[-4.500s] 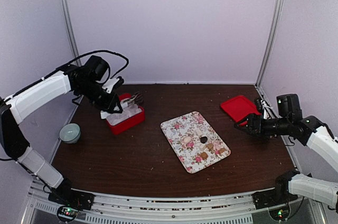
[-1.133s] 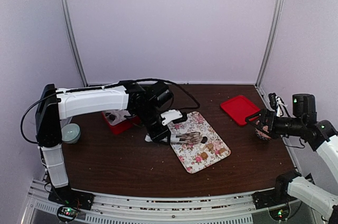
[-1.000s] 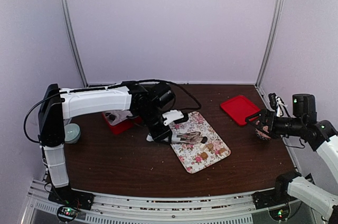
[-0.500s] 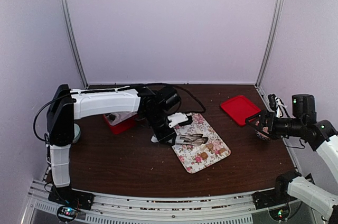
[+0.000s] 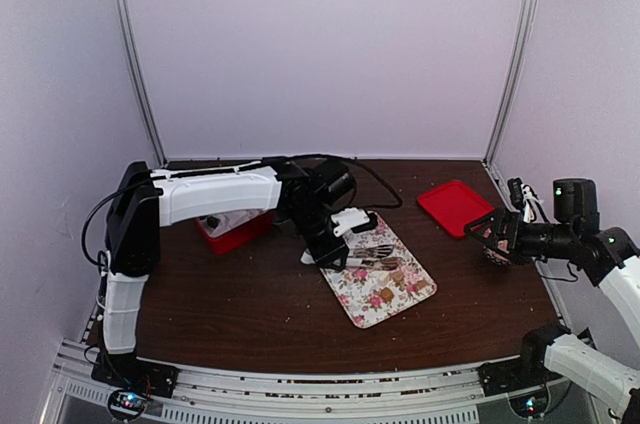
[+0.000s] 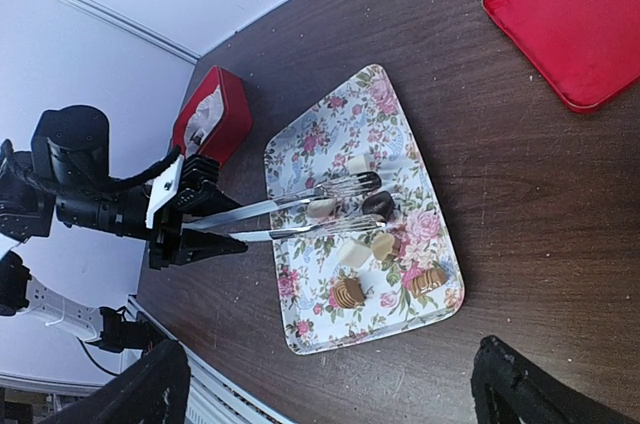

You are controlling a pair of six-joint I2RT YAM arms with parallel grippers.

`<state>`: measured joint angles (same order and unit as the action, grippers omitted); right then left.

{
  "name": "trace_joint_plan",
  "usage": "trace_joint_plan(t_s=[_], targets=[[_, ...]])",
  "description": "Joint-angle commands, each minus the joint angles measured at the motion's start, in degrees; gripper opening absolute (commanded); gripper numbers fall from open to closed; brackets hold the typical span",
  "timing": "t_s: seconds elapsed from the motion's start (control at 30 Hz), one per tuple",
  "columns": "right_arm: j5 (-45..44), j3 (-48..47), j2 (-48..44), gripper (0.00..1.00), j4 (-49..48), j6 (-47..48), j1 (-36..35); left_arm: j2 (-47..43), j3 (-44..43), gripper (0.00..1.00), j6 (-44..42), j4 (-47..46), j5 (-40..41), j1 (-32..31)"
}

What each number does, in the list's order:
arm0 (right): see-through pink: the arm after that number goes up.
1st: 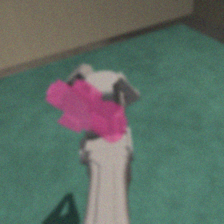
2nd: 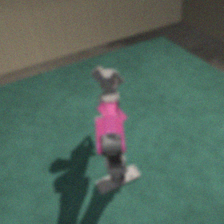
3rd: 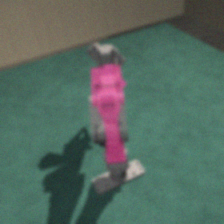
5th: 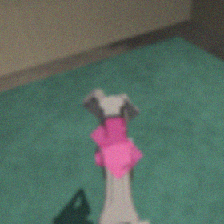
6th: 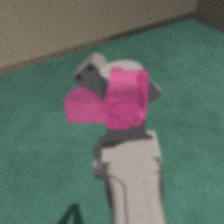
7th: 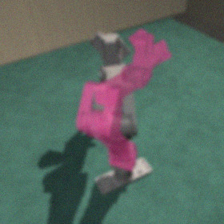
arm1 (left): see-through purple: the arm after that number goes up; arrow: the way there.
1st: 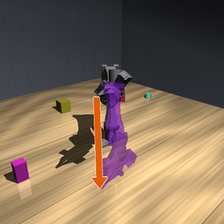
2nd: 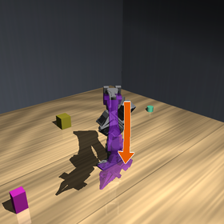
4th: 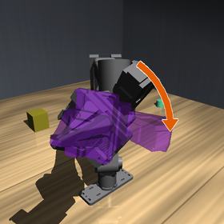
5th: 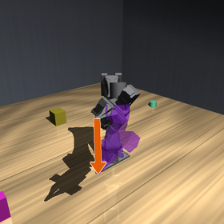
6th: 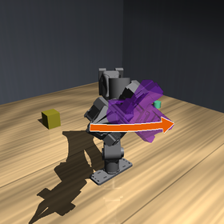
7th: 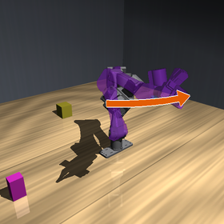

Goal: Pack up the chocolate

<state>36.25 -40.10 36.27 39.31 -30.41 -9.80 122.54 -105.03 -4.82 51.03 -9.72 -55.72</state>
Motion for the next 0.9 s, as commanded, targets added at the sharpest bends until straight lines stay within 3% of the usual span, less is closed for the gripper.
trace_joint_plan(t_s=[0.0, 0.4, 0.87], targets=[[0.7, 0.2, -0.7, 1.0, 0.1, -0.2, 0.6, 2.0, -3.4, 0.39, -0.3, -1.0, -1.2, -0.6], [0.9, -0.8, 0.5, 1.0, 0.3, 0.8, 0.8, 2.7, -8.2, 0.28, 0.1, 1.7, -0.2, -0.7], [2.7, 0.8, 2.4, 1.0, -4.4, 1.1, 0.8, -19.5, 9.5, 0.25, 5.9, 1.1, -5.1, 6.9]])
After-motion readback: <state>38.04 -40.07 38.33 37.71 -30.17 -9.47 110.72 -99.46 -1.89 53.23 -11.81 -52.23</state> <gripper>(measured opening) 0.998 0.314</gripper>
